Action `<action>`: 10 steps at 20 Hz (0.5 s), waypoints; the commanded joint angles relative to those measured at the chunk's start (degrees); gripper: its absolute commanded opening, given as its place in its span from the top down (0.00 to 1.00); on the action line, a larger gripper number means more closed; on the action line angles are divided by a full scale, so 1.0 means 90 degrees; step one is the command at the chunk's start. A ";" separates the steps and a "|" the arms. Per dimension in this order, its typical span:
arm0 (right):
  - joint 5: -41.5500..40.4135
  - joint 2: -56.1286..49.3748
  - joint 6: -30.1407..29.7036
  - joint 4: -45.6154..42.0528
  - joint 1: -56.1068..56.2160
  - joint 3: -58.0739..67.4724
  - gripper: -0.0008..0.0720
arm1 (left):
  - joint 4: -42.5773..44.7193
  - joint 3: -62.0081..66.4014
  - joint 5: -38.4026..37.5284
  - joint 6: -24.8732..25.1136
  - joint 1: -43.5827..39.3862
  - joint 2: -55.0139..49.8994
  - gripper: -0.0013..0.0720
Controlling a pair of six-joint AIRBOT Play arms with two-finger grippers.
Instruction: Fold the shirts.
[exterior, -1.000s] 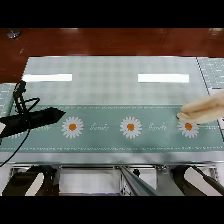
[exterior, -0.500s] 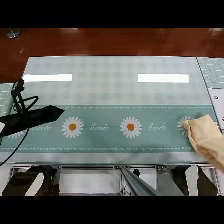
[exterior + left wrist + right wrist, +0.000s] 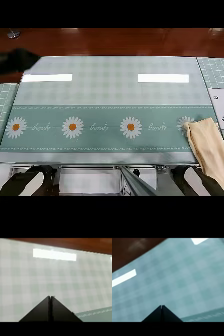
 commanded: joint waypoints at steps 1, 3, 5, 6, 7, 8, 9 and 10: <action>-0.0588 -0.1081 0.0070 -0.0755 0.2982 0.0265 0.95 | 0.0442 0.1416 -0.0901 0.0024 -0.0532 -0.1090 0.96; -0.0602 -0.1804 0.0544 -0.1812 0.4002 -0.0238 0.95 | 0.1151 0.0508 -0.0835 -0.0372 -0.0933 -0.1251 0.96; -0.0495 -0.2419 0.1107 -0.2521 0.4323 -0.0716 0.95 | 0.1739 -0.0617 -0.0799 -0.0374 -0.1083 -0.1280 0.96; -0.0321 -0.2620 0.1168 -0.2705 0.4318 -0.0826 0.95 | 0.2013 -0.0981 -0.0882 -0.0469 -0.1076 -0.1270 0.96; -0.0209 -0.2754 0.1158 -0.2892 0.4316 -0.0867 0.95 | 0.2215 -0.1231 -0.0797 -0.0670 -0.1054 -0.1265 0.96; -0.0194 -0.2803 0.1154 -0.3019 0.4316 -0.0867 0.95 | 0.2215 -0.1348 -0.0600 -0.0714 -0.1027 -0.1268 0.96; -0.0226 -0.2810 0.1154 -0.3065 0.4316 -0.0865 0.95 | 0.2215 -0.1358 -0.0437 -0.0714 -0.1025 -0.1268 0.96; -0.0236 -0.2805 0.1156 -0.3079 0.4316 -0.0865 0.95 | 0.2215 -0.1324 -0.0425 -0.0707 -0.1027 -0.1265 0.96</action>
